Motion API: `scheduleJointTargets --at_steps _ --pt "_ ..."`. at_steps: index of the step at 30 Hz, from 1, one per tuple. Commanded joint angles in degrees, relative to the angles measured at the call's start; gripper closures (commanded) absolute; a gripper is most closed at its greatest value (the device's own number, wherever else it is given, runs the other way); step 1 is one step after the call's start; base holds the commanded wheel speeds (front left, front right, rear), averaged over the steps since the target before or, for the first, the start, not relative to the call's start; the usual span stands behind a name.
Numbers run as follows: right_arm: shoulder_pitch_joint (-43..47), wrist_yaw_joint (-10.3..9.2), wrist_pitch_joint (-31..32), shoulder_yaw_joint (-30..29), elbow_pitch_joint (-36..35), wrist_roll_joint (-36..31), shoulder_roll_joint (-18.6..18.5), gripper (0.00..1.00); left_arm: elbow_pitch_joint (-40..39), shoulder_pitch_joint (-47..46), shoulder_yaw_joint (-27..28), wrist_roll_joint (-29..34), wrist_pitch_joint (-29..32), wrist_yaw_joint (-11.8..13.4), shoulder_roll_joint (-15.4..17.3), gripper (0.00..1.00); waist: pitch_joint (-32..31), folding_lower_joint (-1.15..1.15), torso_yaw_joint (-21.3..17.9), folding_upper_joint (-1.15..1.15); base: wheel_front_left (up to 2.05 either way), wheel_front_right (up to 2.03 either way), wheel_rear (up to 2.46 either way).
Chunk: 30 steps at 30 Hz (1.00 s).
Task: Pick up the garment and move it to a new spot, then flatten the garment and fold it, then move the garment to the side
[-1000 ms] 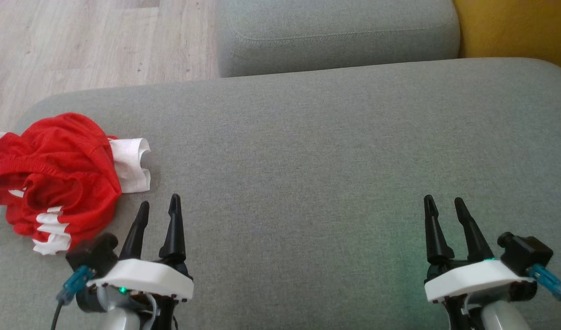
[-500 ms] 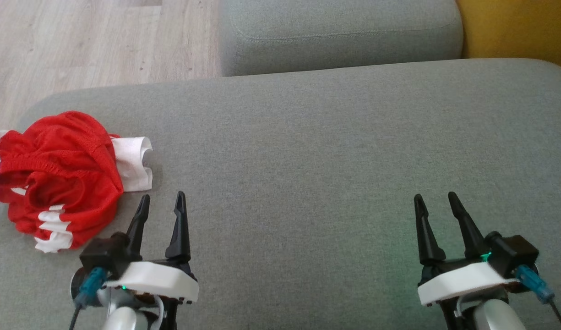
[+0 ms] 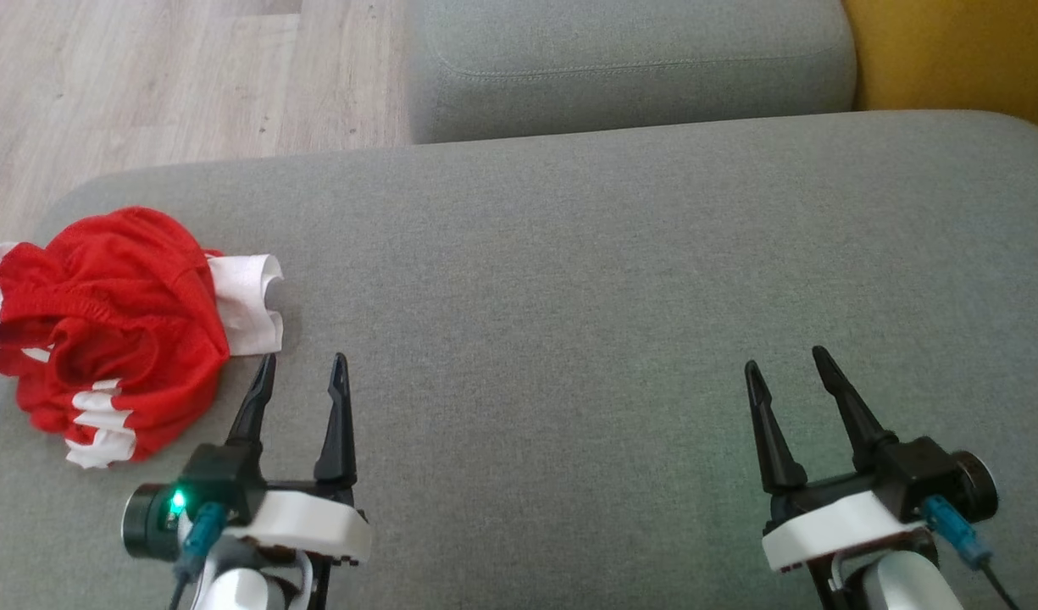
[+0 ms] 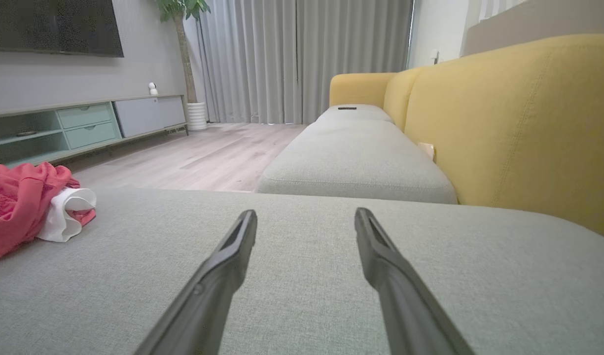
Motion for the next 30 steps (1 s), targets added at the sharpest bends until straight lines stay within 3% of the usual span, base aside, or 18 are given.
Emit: scheduleJointTargets --at_steps 1,22,30 --pt "-2.6 0.44 -0.9 1.3 -2.3 -2.0 0.0 0.0 -2.2 -1.7 1.3 1.9 -0.9 0.6 0.2 0.0 0.0 0.0 0.0 0.0 0.0 0.0 0.0" --pt "-2.0 0.45 -1.2 0.5 -1.5 -3.4 0.0 0.0 -0.3 -1.2 1.6 1.8 -1.2 -0.3 0.2 0.0 -0.5 0.0 -0.2 0.0 0.0 0.0 0.0" --pt "-1.4 0.45 -1.2 0.2 -1.9 -3.3 0.0 0.0 -0.5 -1.3 1.4 1.5 -1.2 0.8 0.2 0.0 -0.5 0.0 1.7 0.0 0.0 0.0 0.0"
